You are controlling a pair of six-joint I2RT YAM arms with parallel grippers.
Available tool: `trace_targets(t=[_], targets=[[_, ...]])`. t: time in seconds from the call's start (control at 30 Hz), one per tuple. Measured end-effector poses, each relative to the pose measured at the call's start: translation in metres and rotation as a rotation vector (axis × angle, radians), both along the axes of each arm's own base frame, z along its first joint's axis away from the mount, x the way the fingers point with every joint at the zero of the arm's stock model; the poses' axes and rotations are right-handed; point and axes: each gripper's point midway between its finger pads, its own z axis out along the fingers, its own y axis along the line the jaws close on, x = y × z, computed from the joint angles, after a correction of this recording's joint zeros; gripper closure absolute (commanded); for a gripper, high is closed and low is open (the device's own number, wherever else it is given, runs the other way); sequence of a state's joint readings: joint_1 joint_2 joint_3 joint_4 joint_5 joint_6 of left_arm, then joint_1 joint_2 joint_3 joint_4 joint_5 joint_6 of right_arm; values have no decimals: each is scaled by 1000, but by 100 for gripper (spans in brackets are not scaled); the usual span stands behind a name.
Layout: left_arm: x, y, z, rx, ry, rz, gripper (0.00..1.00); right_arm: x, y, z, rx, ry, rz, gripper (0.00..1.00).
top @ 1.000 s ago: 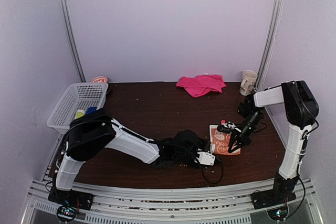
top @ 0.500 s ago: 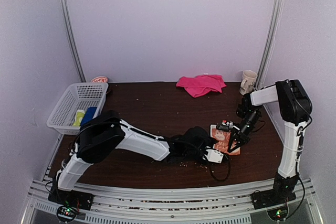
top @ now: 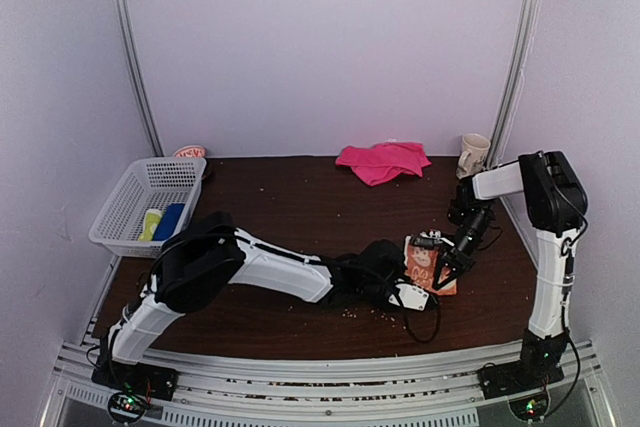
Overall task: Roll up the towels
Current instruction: Roll the towel at the center of the board.
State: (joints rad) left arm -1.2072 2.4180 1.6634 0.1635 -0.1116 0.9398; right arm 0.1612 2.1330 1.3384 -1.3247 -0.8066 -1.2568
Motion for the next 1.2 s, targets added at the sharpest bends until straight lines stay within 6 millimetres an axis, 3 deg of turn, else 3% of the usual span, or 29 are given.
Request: trace_targets(t=[0.07, 0.17, 0.23, 0.3, 0.33, 0.37, 0.5, 0.6, 0.9, 1.0, 1.2], targets=[[0, 1, -2, 7, 4, 3, 100, 4, 1, 1, -3, 4, 1, 91], [1, 4, -2, 2, 19, 29, 100, 13, 2, 1, -6, 8, 1, 83], [2, 8, -2, -5, 42, 58, 100, 18, 6, 1, -5, 10, 5, 72], [2, 14, -2, -9, 72, 93, 100, 22, 11, 3, 0, -3, 18, 50], [1, 18, -1, -10, 87, 109, 100, 23, 15, 4, 4, -13, 30, 7], [1, 21, -2, -9, 102, 126, 100, 23, 17, 5, 2, -13, 33, 1], [-3, 36, -2, -14, 161, 185, 100, 16, 29, 20, 21, -22, 54, 0], [-6, 46, -2, -15, 205, 232, 100, 24, 32, 32, 6, -108, 57, 0], [-22, 70, -2, -8, 361, 355, 100, 51, 5, 80, -69, -544, -85, 0], [-24, 73, -2, 2, 397, 381, 100, 55, -8, 80, -98, -702, -137, 0], [-31, 75, 0, 47, 474, 397, 96, 47, -18, 58, -107, -873, -151, 0]])
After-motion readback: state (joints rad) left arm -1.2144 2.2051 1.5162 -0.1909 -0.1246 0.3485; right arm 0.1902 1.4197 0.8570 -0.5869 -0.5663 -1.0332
